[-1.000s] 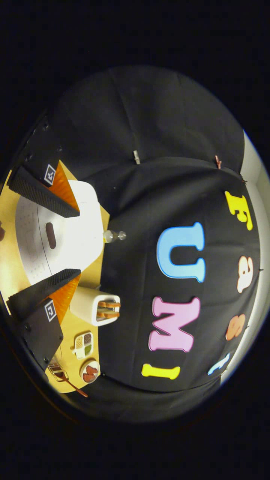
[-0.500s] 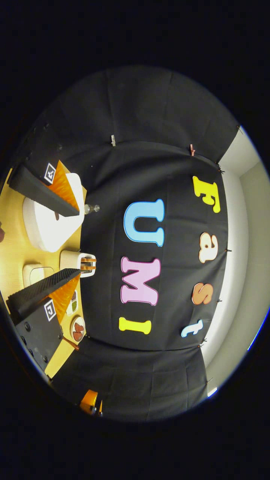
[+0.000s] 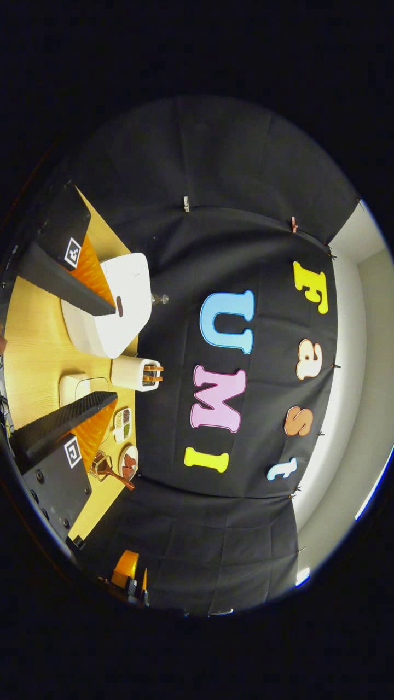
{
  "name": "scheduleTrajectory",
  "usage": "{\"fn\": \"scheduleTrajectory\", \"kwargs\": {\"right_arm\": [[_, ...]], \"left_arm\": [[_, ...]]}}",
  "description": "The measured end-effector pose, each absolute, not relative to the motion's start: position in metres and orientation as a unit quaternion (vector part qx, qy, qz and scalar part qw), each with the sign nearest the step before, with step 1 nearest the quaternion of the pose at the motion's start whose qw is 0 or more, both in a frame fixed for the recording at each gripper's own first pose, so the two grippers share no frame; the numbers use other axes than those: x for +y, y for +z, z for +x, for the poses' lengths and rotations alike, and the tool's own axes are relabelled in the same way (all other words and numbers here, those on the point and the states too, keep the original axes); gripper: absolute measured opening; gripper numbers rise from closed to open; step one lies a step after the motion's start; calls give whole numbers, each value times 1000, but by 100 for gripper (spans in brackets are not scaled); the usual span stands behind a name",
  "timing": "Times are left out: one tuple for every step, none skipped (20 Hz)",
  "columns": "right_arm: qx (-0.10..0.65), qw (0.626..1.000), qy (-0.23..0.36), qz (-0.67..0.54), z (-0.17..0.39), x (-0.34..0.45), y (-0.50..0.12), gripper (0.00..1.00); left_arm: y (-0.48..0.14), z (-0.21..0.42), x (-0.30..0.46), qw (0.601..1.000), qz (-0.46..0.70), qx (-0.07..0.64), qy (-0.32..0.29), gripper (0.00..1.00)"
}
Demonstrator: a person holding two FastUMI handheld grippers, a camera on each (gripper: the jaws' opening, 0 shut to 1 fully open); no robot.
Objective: Close the left gripper, press the button to open the rice cooker; take a wooden spoon from the chopstick holder with the right hand, scoop a spoonful of rice and pour it into the rice cooker, then put the wooden spoon back into the chopstick holder.
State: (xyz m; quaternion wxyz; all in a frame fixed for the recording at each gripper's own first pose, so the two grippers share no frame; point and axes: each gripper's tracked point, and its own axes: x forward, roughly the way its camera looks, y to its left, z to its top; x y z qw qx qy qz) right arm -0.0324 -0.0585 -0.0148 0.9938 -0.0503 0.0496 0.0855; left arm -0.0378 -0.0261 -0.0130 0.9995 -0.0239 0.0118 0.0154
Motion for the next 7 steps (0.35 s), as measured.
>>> {"fn": "scheduleTrajectory", "kwargs": {"right_arm": [[48, 994, 87, -45, -31, -55, -13, 98], [46, 994, 88, -42, -29, -53, -11, 99], [43, 994, 89, -42, -27, -51, -10, 98], [42, 994, 90, -42, -25, -49, -11, 98], [41, 994, 90, -42, -23, -48, -10, 98], [41, 994, 90, -41, -23, -47, -11, 98], [41, 994, 89, -39, -22, -48, -12, 98]], "left_arm": [[-13, -37, -24, 999, -25, 10, 20, 95], [-12, -37, -23, 999, -26, 9, 22, 95], [-12, -36, -25, 999, -27, 9, 21, 95], [-13, -35, -27, 999, -27, 10, 20, 95], [-14, -35, -29, 999, -26, 11, 19, 95], [-14, -35, -30, 999, -25, 13, 18, 95], [-14, -35, -32, 999, -24, 13, 17, 95]]}}
